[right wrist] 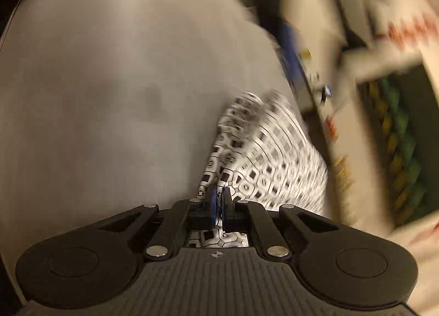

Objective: Fold clothes

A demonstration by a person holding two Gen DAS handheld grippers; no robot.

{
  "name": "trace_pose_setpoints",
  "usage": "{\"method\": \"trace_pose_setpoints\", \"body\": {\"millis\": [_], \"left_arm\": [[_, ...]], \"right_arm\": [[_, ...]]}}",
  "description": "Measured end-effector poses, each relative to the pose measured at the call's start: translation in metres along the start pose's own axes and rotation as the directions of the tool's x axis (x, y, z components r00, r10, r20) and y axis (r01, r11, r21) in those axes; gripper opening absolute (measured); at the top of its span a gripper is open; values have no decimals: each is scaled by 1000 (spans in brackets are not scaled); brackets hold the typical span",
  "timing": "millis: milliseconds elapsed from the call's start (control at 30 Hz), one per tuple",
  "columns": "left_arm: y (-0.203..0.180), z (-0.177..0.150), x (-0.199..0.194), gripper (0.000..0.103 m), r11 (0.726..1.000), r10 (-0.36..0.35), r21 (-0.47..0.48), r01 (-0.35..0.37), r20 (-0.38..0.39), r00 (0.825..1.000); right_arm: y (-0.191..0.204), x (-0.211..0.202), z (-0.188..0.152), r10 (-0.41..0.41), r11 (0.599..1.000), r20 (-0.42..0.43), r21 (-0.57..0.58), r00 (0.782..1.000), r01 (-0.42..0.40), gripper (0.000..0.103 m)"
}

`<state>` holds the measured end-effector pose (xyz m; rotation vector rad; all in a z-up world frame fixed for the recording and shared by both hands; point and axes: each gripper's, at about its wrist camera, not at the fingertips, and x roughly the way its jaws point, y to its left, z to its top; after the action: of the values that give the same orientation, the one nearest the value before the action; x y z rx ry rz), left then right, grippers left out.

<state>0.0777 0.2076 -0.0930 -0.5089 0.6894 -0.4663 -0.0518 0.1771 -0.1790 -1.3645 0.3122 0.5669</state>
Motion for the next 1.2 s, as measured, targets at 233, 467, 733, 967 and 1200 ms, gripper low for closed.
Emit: {"method": "trace_pose_setpoints", "body": {"millis": [233, 467, 733, 967, 1200], "left_arm": [[26, -8, 37, 8, 983, 166, -51, -176, -169, 972], [34, -6, 31, 4, 979, 169, -86, -186, -178, 969], [38, -4, 24, 4, 976, 192, -67, -206, -169, 967], [17, -12, 29, 4, 956, 260, -99, -275, -139, 955], [-37, -12, 42, 22, 962, 271, 71, -265, -94, 958]], "right_arm": [[-31, -23, -12, 124, 941, 118, 300, 985, -154, 10], [-110, -16, -127, 253, 342, 238, 884, 938, -317, 30], [-101, -35, -126, 177, 463, 208, 845, 962, -267, 30], [-95, -9, -115, 230, 599, 199, 743, 953, -299, 36], [-163, 46, -185, 337, 512, 121, 809, 934, -289, 39]]}}
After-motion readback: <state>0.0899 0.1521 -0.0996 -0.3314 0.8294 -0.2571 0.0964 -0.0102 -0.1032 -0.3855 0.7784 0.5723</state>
